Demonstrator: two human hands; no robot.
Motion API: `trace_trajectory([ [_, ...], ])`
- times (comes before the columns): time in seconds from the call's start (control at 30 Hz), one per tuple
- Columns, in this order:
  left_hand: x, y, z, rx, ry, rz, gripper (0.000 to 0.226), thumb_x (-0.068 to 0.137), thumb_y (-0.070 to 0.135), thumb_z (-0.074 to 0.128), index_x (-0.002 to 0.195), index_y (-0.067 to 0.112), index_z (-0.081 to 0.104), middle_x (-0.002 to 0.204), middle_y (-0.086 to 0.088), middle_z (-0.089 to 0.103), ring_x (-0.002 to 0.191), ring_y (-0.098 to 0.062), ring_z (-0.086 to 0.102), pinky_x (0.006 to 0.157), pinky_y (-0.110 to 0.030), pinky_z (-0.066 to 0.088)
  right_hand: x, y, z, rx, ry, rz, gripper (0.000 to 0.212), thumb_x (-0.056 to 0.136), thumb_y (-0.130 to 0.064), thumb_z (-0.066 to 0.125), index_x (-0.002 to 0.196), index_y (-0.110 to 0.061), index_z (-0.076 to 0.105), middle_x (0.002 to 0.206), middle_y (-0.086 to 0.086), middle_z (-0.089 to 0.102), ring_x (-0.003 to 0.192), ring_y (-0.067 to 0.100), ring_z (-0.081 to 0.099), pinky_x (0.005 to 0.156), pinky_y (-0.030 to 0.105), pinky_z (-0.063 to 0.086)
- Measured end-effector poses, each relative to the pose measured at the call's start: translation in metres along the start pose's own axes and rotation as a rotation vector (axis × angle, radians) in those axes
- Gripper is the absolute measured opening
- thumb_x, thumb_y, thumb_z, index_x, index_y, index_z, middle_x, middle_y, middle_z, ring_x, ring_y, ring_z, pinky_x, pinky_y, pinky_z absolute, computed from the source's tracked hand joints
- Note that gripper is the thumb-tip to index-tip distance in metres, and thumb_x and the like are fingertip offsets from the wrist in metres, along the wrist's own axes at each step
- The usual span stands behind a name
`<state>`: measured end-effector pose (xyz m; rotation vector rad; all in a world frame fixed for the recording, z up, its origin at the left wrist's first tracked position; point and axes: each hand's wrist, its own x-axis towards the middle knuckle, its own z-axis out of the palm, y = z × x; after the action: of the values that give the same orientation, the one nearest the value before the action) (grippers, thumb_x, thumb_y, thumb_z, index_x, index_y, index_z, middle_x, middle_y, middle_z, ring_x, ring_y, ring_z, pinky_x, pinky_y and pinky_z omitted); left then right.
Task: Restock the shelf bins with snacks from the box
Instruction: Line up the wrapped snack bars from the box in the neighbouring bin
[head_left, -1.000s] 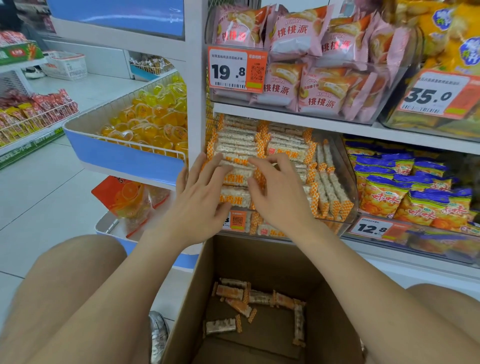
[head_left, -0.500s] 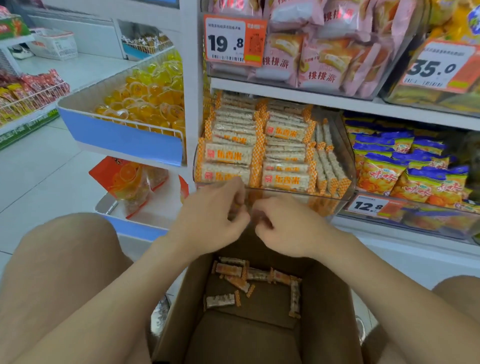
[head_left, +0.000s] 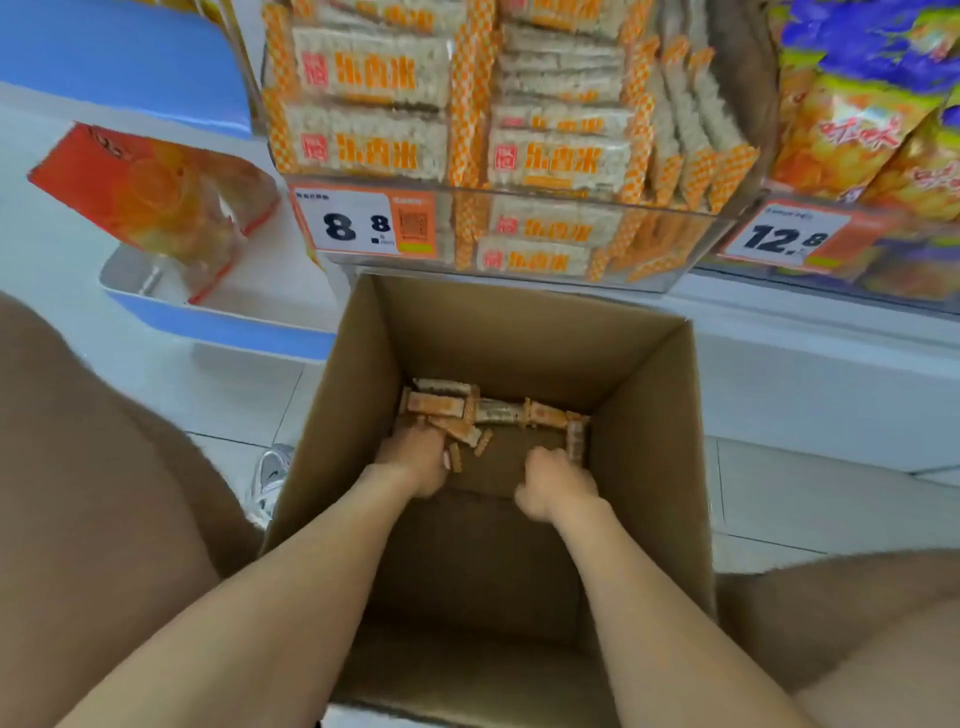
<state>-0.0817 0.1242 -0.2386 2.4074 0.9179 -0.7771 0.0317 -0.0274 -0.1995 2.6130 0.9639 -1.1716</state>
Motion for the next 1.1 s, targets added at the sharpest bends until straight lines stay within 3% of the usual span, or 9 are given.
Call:
trace_trajectory([
  [0.17, 0.033, 0.0, 0.036, 0.063, -0.172, -0.095, 0.069, 0.105, 0.01, 0.05, 0.165, 0.02, 0.019, 0.173, -0.012, 0.007, 0.157, -0.043, 0.014, 0.125, -0.055, 0.024, 0.036, 0.013, 0.024, 0.079, 0.131, 0.183, 0.033, 0.102, -0.033, 0.062, 0.13, -0.016, 0.061, 0.137, 0.012, 0.059, 0.131, 0.033, 0.053, 0.111, 0.047, 0.04],
  [0.3, 0.052, -0.012, 0.061, 0.161, -0.15, -0.11, 0.08, 0.1, 0.002, 0.054, 0.166, 0.017, 0.01, 0.171, -0.014, 0.009, 0.155, -0.046, 0.014, 0.122, -0.06, 0.026, 0.072, 0.029, 0.031, 0.228, 0.068, 0.251, 0.049, 0.103, -0.028, 0.063, 0.147, -0.012, 0.049, 0.159, 0.018, 0.035, 0.141, 0.038, 0.043, 0.117, 0.047, 0.04],
  [0.4, 0.059, -0.019, 0.077, 0.193, -0.139, -0.071, 0.078, 0.098, -0.003, 0.052, 0.163, 0.015, 0.013, 0.168, -0.016, 0.015, 0.151, -0.047, 0.023, 0.119, -0.059, 0.031, 0.092, 0.039, 0.048, 0.171, -0.107, 0.295, 0.054, 0.104, -0.03, 0.056, 0.153, -0.012, 0.045, 0.171, 0.018, -0.004, 0.153, 0.044, 0.019, 0.122, 0.049, 0.028],
  [0.47, 0.06, -0.019, 0.082, 0.23, -0.092, -0.049, 0.073, 0.097, -0.004, 0.052, 0.161, 0.015, 0.021, 0.164, -0.017, 0.025, 0.149, -0.046, 0.027, 0.118, -0.056, 0.033, 0.096, 0.041, 0.06, 0.095, -0.121, 0.301, 0.063, 0.101, -0.031, 0.06, 0.157, -0.011, 0.039, 0.171, 0.017, -0.011, 0.153, 0.044, 0.012, 0.123, 0.051, 0.024],
  [0.53, 0.061, -0.018, 0.082, 0.25, -0.043, -0.04, 0.069, 0.096, -0.004, 0.053, 0.158, 0.016, 0.029, 0.16, -0.017, 0.034, 0.148, -0.043, 0.03, 0.12, -0.054, 0.032, 0.096, 0.039, 0.07, 0.016, -0.054, 0.283, 0.069, 0.098, -0.028, 0.065, 0.158, -0.006, 0.036, 0.168, 0.021, 0.001, 0.149, 0.043, 0.019, 0.122, 0.05, 0.027],
  [0.7, 0.061, -0.02, 0.075, 0.241, 0.046, -0.039, 0.054, 0.098, -0.002, 0.053, 0.148, 0.015, 0.042, 0.148, -0.015, 0.052, 0.141, -0.037, 0.042, 0.116, -0.047, 0.037, 0.079, 0.036, 0.083, 0.11, 0.007, 0.125, 0.052, 0.102, -0.01, 0.063, 0.151, -0.009, 0.048, 0.165, 0.023, 0.015, 0.128, 0.034, 0.057, 0.107, 0.039, 0.049],
  [0.87, 0.055, -0.021, 0.071, -0.001, 0.041, -0.022, 0.034, 0.097, 0.014, 0.062, 0.127, 0.029, 0.054, 0.138, -0.005, 0.056, 0.138, -0.037, 0.041, 0.114, -0.051, 0.034, 0.063, 0.024, 0.078, 0.747, 0.315, 0.169, 0.027, 0.097, -0.016, 0.07, 0.121, -0.025, 0.065, 0.122, 0.002, 0.064, 0.112, 0.016, 0.059, 0.085, 0.025, 0.049],
  [1.0, 0.043, -0.017, 0.054, -0.286, -0.089, 0.142, 0.028, 0.1, 0.023, 0.064, 0.121, 0.033, 0.048, 0.131, -0.003, 0.052, 0.119, -0.025, 0.055, 0.097, -0.038, 0.046, 0.053, 0.018, 0.052, 1.236, 0.144, 0.183, 0.053, 0.093, 0.001, 0.07, 0.131, -0.029, 0.049, 0.11, -0.004, 0.065, 0.088, 0.006, 0.066, 0.055, 0.014, 0.051],
  [1.1, 0.031, -0.009, 0.028, -0.325, -0.186, 0.206, 0.027, 0.101, 0.034, 0.065, 0.12, 0.038, 0.047, 0.122, -0.002, 0.061, 0.102, -0.019, 0.061, 0.092, -0.041, 0.052, 0.04, 0.022, 0.03, 1.266, 0.114, 0.164, 0.042, 0.099, -0.004, 0.064, 0.135, -0.025, 0.058, 0.114, -0.005, 0.066, 0.089, 0.004, 0.064, 0.056, 0.016, 0.051],
])
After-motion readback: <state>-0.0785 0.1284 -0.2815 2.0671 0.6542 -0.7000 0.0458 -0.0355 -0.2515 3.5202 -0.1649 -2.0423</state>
